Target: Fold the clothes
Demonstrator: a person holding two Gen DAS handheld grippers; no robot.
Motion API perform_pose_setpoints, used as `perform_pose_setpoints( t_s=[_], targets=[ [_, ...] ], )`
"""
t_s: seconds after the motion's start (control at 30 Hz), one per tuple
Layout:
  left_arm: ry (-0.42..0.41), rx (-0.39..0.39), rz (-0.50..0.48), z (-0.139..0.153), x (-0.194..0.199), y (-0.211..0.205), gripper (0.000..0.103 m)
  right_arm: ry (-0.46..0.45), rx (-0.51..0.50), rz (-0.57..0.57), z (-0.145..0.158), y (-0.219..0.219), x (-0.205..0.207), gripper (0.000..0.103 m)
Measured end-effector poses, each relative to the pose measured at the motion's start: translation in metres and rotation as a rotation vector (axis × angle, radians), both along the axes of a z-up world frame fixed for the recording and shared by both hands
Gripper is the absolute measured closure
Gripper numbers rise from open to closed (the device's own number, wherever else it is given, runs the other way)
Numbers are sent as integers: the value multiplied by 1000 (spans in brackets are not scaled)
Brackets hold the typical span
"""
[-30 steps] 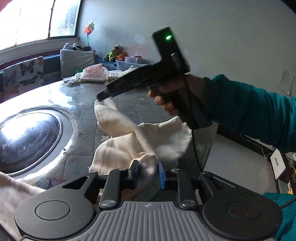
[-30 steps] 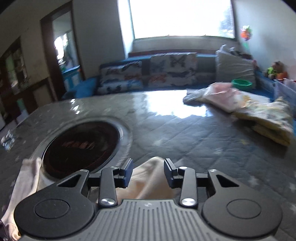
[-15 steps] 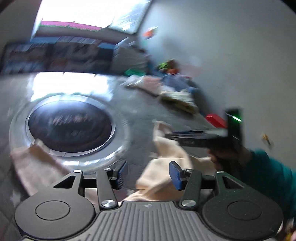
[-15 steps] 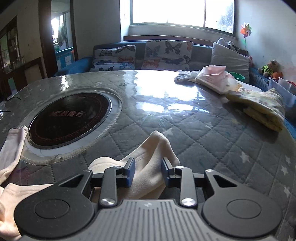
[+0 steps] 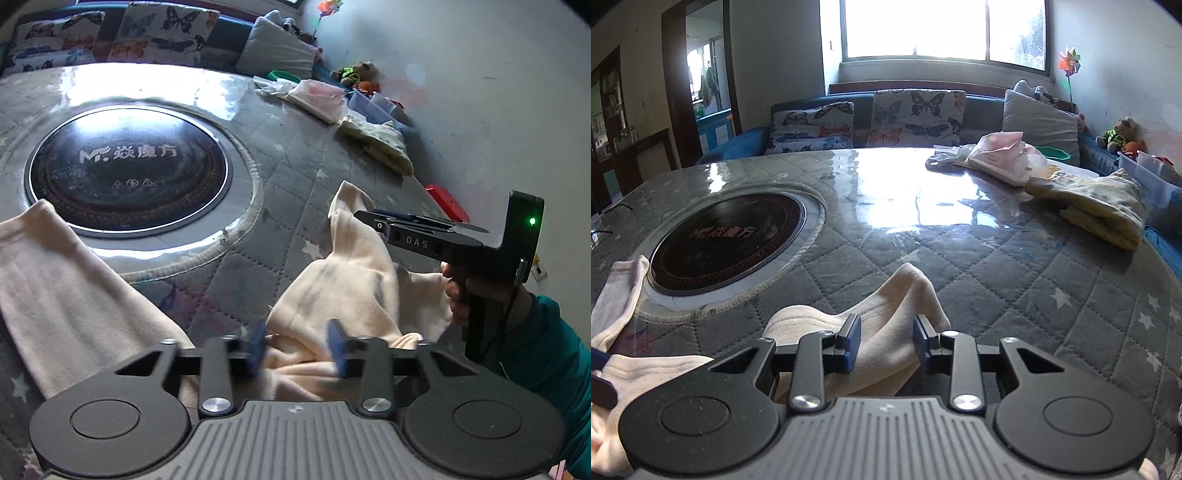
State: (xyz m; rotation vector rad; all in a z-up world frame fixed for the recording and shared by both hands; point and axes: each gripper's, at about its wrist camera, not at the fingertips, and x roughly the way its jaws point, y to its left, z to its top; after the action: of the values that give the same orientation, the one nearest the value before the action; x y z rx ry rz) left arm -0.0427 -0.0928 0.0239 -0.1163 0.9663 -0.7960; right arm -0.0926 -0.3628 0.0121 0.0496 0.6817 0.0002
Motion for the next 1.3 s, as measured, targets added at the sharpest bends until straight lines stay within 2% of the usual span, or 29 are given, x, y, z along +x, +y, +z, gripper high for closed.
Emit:
perform_pose_setpoints(
  t_s=[0.1,0.2,0.33,0.43,0.5,0.6,0.7,0.93,1.0,1.07,1.3],
  targets=[
    [-60,3,-3,5,-2,-1,87,-20,22,-14,7,-5,-2,67],
    [-133,11,6,12,-4,-2,90,-35,66,-35,14,-15,-2,67],
    [-272,39,51,35,3,5,90,-33,108,-52,19,-26,6,67],
    [-417,106,100,50,15,9,90,-14,133,-56,19,-30,18,67],
    [-462,164,136,51,29,12,90,-1,143,-57,17,-30,27,67],
    [-455,226,173,42,53,16,91,15,148,-50,13,-27,41,67],
    [-427,259,172,29,69,18,90,35,138,-27,9,-20,56,67],
    [-430,319,207,14,93,25,92,81,92,26,-1,5,95,68],
    [-425,327,224,13,101,31,92,94,73,32,-4,11,107,77],
    [-423,339,239,10,111,37,93,97,49,40,-6,18,117,96],
    [-436,420,290,-2,142,47,94,79,8,56,-4,36,147,98]
  ],
)
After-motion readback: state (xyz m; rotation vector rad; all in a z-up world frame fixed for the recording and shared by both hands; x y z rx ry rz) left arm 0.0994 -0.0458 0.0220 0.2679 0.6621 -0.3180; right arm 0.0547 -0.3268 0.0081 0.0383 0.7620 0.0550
